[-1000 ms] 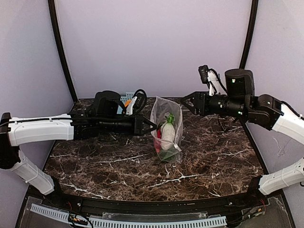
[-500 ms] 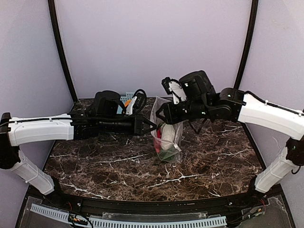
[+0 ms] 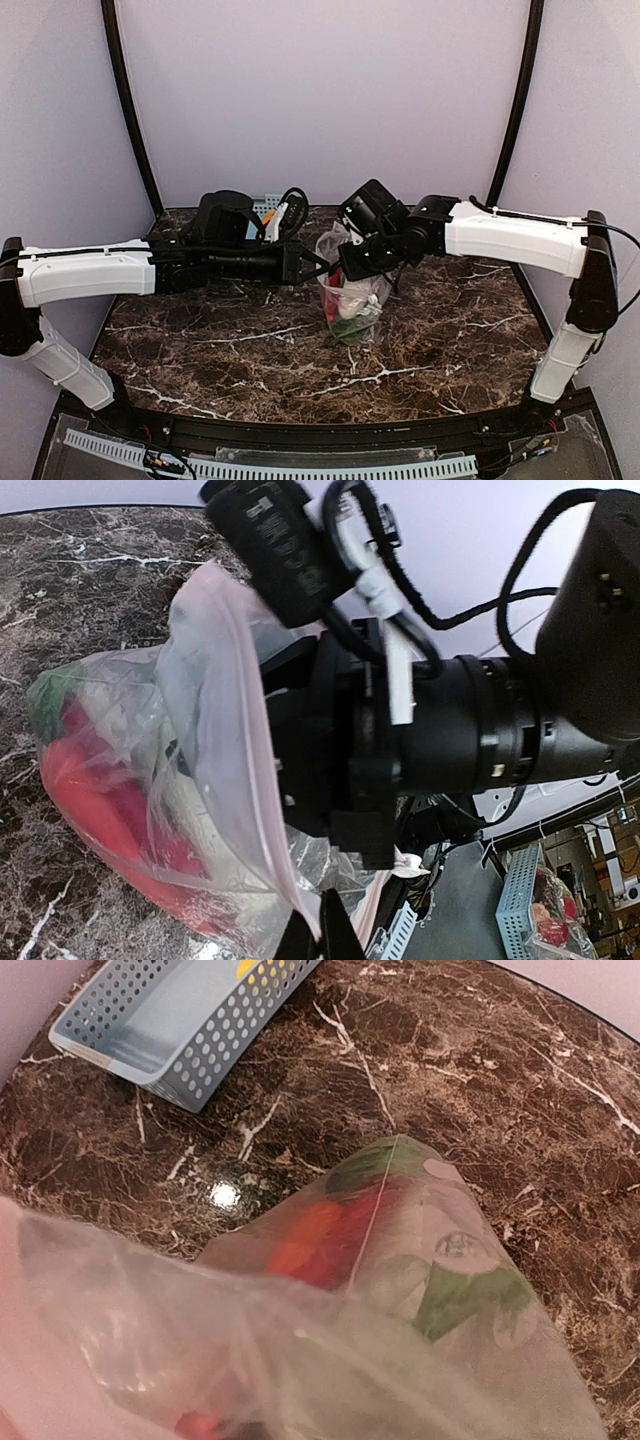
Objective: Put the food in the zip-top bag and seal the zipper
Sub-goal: Adjust the fake vegetable in the zipper food storage bag.
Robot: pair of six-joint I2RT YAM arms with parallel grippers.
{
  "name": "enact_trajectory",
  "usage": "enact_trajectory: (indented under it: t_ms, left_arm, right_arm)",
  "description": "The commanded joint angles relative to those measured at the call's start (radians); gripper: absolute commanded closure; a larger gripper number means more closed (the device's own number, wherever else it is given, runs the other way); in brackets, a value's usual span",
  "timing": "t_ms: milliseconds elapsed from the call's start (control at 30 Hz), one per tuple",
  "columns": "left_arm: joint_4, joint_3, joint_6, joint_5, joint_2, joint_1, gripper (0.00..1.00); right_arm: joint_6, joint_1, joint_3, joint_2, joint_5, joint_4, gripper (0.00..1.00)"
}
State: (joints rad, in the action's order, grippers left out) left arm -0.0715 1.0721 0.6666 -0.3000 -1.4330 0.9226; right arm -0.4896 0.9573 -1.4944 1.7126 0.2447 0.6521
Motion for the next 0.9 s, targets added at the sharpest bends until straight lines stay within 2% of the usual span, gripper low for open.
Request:
enact_trajectory:
  t_ms: [0, 167, 300, 567, 733, 867]
  left_arm:
    - [-0.028, -0.007, 0.003, -0.022, 0.023, -0.006, 0.99]
    - [-0.032, -0.007, 0.008, -0.025, 0.026, -0.006, 0.99]
    - [-0.024, -0.008, 0.004, -0.017, 0.031, -0.005, 0.99]
    - [-0.002, 0.004, -0.007, -0.002, 0.034, -0.006, 0.99]
    - [0.010, 0.009, -0.011, 0.004, 0.036, -0.005, 0.99]
    - [0.018, 0.009, -0.013, 0.006, 0.035, -0.006, 0.99]
  right_arm:
    - [-0.016, -0.018, -0.013, 0.066, 0.010, 0.021, 0.81]
    - [-0.025, -0.030, 0.001, 0.087, 0.001, 0.017, 0.83]
    - [-0.020, -0.031, 0.006, 0.043, -0.017, 0.014, 0.82]
    - [0.004, -0.028, 0.069, -0.179, -0.161, -0.034, 0.66]
    - [-0.012, -0.028, 0.120, -0.309, -0.158, -0.020, 0.56]
    - [-0.022, -0.029, 0.140, -0.377, -0.130, -0.002, 0.52]
